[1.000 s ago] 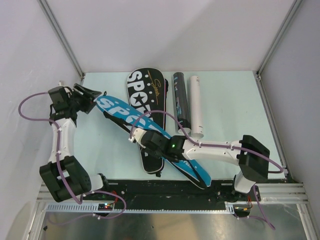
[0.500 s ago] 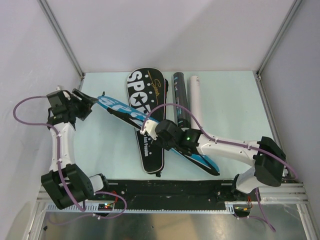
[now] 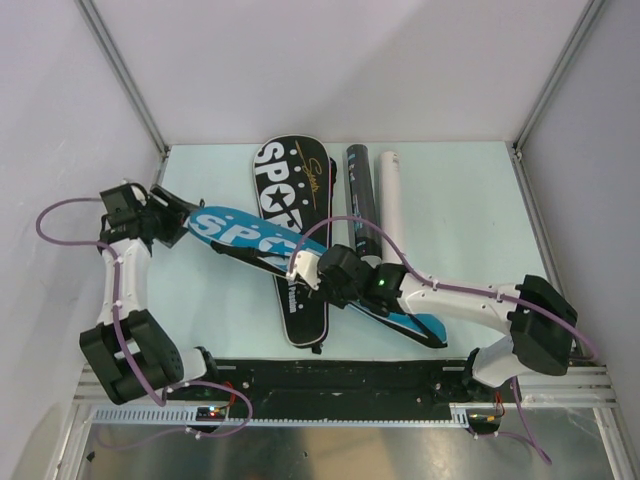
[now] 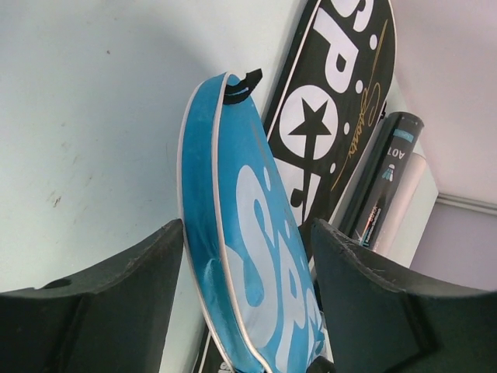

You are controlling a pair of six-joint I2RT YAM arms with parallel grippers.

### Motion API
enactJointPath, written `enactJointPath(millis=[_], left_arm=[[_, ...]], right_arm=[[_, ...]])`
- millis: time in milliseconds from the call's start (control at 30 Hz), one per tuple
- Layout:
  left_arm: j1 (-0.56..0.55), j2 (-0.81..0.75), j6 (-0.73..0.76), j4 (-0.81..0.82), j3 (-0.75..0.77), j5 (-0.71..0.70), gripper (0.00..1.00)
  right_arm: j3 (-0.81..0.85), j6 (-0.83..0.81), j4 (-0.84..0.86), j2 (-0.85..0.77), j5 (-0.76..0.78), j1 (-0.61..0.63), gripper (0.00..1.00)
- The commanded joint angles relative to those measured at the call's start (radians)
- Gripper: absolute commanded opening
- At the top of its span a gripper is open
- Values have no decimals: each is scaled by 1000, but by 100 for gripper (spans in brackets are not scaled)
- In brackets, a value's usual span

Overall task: Pack up the badminton gear
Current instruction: Adjust the racket bag at the center of the board.

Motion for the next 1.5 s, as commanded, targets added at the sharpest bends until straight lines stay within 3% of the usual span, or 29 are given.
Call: enactJointPath(millis=[0, 300, 400, 600, 733, 833, 933, 1467], left_arm=[[8, 24, 3, 28, -34, 60, 70], [8, 66, -14, 63, -47, 95, 63], [8, 70, -18, 73, -57, 107, 57], [11, 72, -60, 85, -87, 164, 27], [12, 39, -128, 99, -103, 201, 3], [13, 2, -167, 100, -106, 195, 1], [13, -8, -210, 100, -113, 195, 0], [15, 4, -315, 101, -192, 214, 0]], right_arm=[[-6, -17, 87, -65, -30, -15, 0], [-40, -16, 106, -90, -63, -35, 0], [-48, -11, 112, -87, -68, -36, 0], [-64, 37, 152, -85, -68, -39, 1], [-63, 200, 319, -78, -66, -22, 21], [-47, 335, 462, -34, -68, 1, 36], [9, 403, 543, 53, -47, 19, 42], [384, 423, 549, 365, -15, 38, 41]])
